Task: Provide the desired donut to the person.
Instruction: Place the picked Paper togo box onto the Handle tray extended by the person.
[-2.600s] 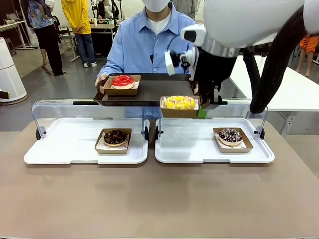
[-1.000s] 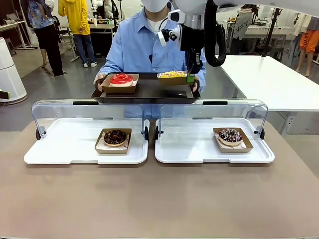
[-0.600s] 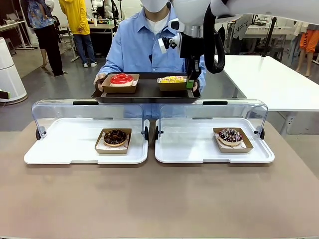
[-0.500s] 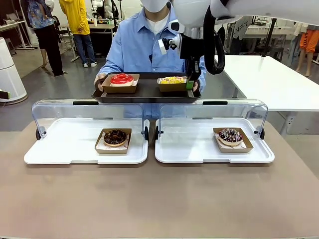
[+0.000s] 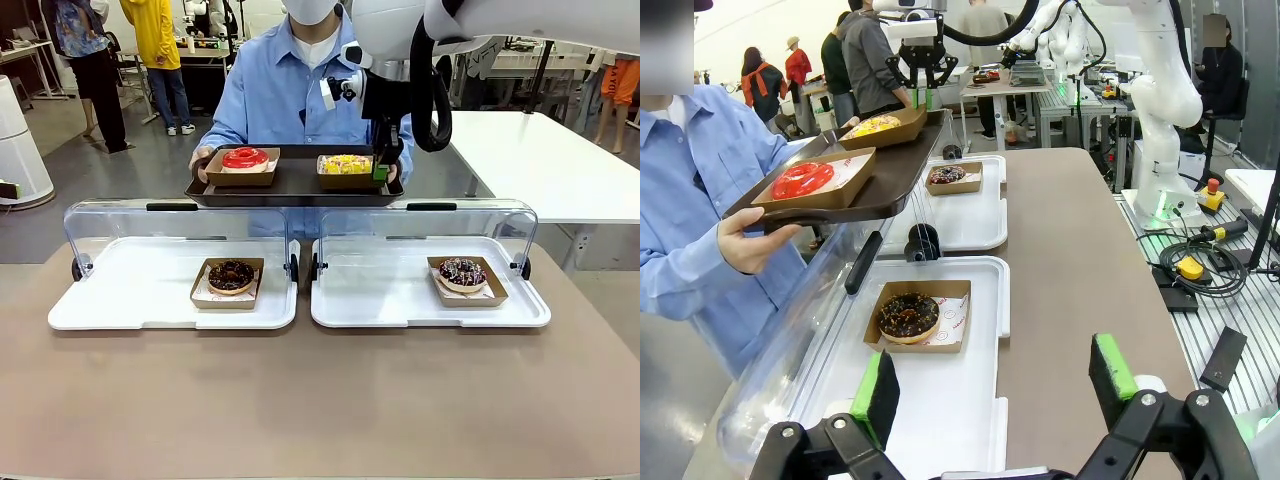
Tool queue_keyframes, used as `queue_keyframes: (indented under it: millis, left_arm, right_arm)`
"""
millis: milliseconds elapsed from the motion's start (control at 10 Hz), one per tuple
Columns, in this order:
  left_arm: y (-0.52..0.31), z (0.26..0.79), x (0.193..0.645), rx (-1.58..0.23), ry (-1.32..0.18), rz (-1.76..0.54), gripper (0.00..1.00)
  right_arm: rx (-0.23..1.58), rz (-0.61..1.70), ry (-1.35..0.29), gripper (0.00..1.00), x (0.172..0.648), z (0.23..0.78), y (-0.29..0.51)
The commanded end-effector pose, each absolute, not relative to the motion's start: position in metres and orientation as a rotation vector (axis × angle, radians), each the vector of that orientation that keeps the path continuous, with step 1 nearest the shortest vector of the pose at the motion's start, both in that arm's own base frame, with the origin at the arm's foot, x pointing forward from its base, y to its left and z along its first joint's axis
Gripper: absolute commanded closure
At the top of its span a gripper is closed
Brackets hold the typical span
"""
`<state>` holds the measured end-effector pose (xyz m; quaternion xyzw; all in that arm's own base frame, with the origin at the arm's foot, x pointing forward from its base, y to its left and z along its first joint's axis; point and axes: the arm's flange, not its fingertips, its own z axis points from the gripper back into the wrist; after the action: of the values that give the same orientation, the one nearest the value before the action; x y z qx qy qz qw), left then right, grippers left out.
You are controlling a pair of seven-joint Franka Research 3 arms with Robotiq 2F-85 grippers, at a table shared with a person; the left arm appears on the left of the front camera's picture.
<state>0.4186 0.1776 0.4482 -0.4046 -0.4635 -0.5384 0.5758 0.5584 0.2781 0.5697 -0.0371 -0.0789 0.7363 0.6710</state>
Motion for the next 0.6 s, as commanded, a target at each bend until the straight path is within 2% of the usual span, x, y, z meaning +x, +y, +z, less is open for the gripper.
queue_keyframes:
  millis: [0,100,200,300,400,500]
  left_arm:
    - [0.1783,0.45,0.4176,-0.949,-1.093,-1.263,0.0]
    - [0.1783,0.45,0.4176,-0.949,-1.093,-1.263,0.0]
    - [0.1783,0.45,0.4176,-0.949,-1.093,-1.263,0.0]
    - [0.1783,0.45,0.4176,-0.949,-1.093,-1.263,0.0]
    - [0.1783,0.45,0.4176,-0.949,-1.093,-1.263,0.0]
    - [0.1783,0.45,0.4176,-0.949,-1.093,-1.263,0.0]
  right_arm:
    - [-0.063,1.649,-0.216,0.0,0.5508,0.5695,0.2773]
    - [-0.064,1.648,-0.217,0.0,0.5504,0.5714,0.2767]
    - [-0.059,1.645,-0.221,0.16,0.5512,0.5725,0.2758]
    - [-0.054,1.647,-0.22,0.06,0.5511,0.5726,0.2752]
    - [-0.051,1.647,-0.219,0.0,0.5508,0.5727,0.2746]
    - [-0.048,1.65,-0.22,0.0,0.5506,0.5738,0.2747]
